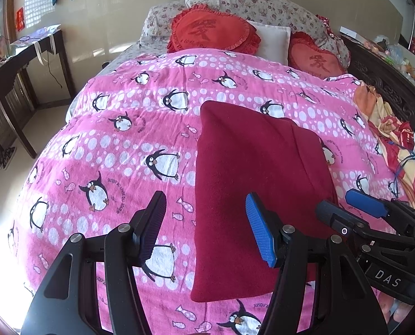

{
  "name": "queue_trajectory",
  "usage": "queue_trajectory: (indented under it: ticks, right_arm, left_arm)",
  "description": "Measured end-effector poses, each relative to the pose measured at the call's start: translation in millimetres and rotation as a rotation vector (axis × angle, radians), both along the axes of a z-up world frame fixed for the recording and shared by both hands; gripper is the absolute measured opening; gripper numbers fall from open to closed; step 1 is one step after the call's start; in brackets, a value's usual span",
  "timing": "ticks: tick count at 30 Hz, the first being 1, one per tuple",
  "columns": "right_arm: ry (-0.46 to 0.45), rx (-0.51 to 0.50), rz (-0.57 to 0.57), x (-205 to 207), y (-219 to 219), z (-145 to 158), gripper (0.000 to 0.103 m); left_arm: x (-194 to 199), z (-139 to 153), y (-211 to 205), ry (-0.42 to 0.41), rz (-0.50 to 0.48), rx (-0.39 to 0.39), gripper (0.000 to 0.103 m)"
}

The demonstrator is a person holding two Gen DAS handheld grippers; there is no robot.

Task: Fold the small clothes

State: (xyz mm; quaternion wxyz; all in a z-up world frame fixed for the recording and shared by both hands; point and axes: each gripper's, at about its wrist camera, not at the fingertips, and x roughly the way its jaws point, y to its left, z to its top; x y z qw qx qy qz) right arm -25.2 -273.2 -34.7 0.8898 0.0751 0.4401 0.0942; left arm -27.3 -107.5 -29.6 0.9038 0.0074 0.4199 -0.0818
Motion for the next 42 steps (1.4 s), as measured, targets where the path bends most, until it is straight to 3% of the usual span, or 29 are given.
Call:
queue_trajectory:
  ticks: [24, 42]
  right_arm:
    - [0.026, 0.011, 0.007, 3, 1, -8, 0.063]
    - [0.019, 0.028, -0.053, 6, -25, -5, 0.063]
  left_arm:
    - [3, -6, 1, 0.008, 0.008, 0.004, 0.059]
    - [13, 0, 45, -0.057, 0.127, -0.033, 0.060]
